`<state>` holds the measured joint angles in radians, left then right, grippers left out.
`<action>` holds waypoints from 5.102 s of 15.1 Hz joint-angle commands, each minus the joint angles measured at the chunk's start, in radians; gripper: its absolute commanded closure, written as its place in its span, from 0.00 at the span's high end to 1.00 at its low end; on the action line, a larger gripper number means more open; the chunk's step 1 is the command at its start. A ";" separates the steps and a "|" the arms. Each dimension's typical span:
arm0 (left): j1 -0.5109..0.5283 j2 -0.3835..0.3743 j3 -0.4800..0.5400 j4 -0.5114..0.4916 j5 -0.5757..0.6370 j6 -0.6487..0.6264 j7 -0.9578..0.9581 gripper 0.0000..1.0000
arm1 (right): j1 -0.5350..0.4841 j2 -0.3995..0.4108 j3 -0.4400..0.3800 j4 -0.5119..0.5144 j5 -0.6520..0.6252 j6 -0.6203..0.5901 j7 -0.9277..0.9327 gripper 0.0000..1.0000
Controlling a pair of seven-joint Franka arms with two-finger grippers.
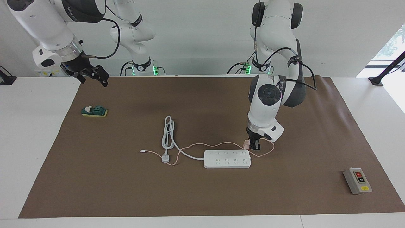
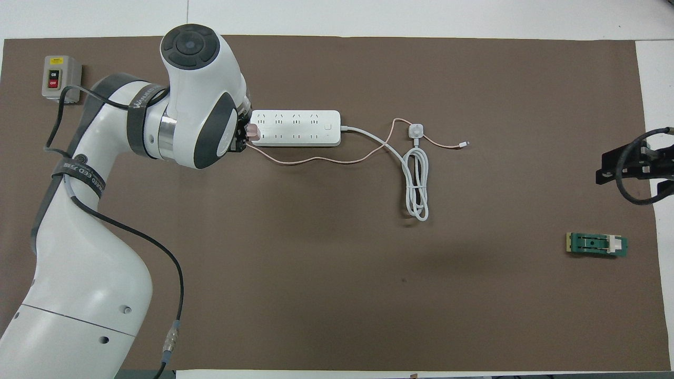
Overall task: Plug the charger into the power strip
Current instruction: 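Push the pink plug into the power strip socket with the left gripper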
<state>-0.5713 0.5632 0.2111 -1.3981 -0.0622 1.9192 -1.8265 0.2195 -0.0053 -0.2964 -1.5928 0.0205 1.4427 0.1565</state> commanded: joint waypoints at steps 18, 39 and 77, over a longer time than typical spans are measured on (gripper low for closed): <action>-0.018 0.035 0.007 -0.035 0.019 0.119 0.025 0.00 | -0.008 -0.015 0.002 -0.009 0.016 -0.007 -0.009 1.00; -0.025 0.018 0.005 -0.076 0.015 0.084 0.073 0.00 | -0.008 -0.013 0.002 -0.009 0.016 -0.007 -0.009 1.00; -0.033 0.032 0.005 -0.214 -0.024 0.273 0.193 0.00 | -0.008 -0.015 0.002 -0.009 0.016 -0.007 -0.009 1.00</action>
<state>-0.5962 0.5690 0.2160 -1.4721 -0.0608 2.0504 -1.6765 0.2195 -0.0053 -0.2964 -1.5928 0.0205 1.4427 0.1565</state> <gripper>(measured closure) 0.683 0.000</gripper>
